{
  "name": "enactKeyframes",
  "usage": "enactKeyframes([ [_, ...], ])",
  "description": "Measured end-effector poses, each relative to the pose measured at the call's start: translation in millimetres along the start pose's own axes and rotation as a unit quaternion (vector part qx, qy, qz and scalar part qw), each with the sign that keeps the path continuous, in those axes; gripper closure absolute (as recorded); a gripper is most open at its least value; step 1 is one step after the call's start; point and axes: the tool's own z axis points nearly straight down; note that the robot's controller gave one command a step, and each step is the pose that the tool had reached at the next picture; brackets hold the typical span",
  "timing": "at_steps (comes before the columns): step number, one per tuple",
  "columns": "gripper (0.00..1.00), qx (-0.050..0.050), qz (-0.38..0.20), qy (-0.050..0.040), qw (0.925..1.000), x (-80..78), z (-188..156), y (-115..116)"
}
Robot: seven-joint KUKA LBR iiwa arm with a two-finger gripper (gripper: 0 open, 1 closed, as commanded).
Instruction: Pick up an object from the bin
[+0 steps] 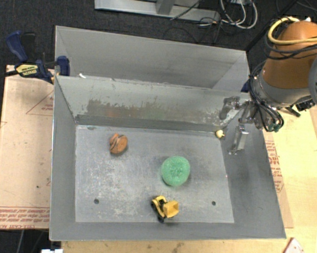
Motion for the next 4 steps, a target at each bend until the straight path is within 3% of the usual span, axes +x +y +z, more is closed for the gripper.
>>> enactKeyframes([
  [1, 0.00, 0.001, -0.001, -0.0042, 1.0000, -1.4, -5.5, 0.4],
  [2, 0.00, 0.002, -0.027, -0.0059, 0.9996, 4.8, 29.7, 46.1],
  [3, 0.00, -0.001, -0.083, -0.0046, 0.9966, 31.7, 80.1, 74.1],
  [4, 0.00, 0.000, -0.089, -0.0040, 0.9960, 40.2, 127.3, 78.6],
])
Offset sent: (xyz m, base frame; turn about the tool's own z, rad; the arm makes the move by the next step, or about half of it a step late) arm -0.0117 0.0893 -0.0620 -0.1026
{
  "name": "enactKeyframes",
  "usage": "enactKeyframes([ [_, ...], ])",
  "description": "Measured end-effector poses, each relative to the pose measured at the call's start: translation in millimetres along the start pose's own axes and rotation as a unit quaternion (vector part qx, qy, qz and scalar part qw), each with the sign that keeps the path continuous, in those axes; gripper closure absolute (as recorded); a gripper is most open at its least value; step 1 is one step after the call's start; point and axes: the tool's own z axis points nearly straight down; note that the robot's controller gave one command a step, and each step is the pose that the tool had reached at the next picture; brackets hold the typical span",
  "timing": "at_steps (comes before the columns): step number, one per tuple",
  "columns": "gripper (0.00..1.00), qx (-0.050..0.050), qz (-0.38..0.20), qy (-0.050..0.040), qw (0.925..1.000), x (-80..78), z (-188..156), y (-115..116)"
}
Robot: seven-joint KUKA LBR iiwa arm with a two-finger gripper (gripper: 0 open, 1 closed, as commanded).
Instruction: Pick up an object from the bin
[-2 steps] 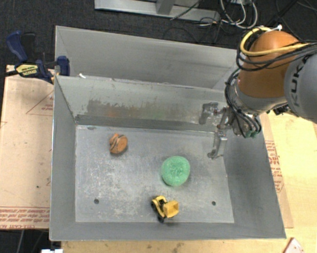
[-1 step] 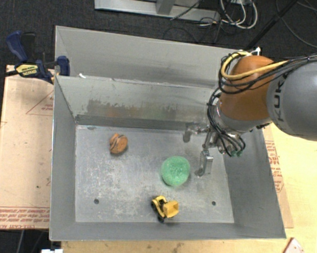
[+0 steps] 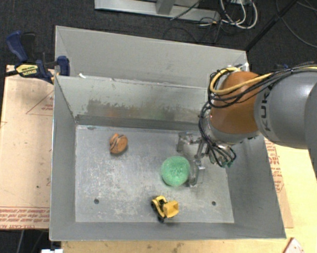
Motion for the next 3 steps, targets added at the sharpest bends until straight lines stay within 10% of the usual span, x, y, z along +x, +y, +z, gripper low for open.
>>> enactKeyframes([
  [1, 0.00, 0.000, -0.064, 0.0012, 0.9979, 5.0, 3.2, 21.6],
  [2, 1.00, 0.000, -0.115, 0.0005, 0.9933, 22.4, 1.2, 39.5],
  [3, 1.00, 0.000, -0.116, 0.0005, 0.9933, 22.3, 1.2, 39.5],
])
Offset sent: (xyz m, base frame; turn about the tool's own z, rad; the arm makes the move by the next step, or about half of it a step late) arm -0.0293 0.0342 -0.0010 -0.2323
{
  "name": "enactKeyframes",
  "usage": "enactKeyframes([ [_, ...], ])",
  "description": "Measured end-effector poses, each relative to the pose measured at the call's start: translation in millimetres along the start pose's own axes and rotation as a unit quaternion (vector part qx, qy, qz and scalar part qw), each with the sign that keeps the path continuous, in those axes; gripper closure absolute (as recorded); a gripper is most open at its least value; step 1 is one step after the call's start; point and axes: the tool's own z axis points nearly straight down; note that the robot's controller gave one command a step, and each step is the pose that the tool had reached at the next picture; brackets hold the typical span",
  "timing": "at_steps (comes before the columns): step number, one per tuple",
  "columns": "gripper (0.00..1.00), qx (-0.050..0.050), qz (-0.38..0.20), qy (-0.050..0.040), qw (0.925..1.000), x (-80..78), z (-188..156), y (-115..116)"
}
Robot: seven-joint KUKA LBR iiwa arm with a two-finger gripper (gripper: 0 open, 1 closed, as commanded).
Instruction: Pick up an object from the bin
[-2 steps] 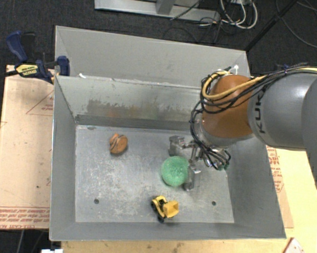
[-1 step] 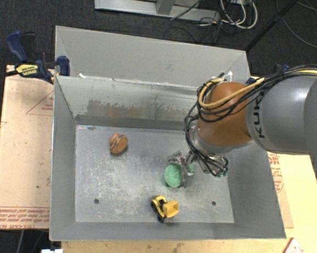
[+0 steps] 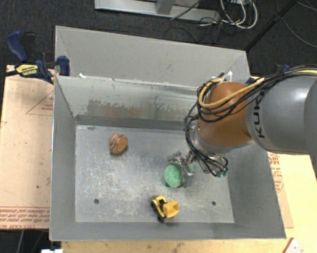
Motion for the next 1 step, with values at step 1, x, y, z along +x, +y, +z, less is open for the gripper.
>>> enactKeyframes([
  [1, 1.00, 0.001, 0.001, -0.0021, 1.0000, 10.3, -159.1, -35.0],
])
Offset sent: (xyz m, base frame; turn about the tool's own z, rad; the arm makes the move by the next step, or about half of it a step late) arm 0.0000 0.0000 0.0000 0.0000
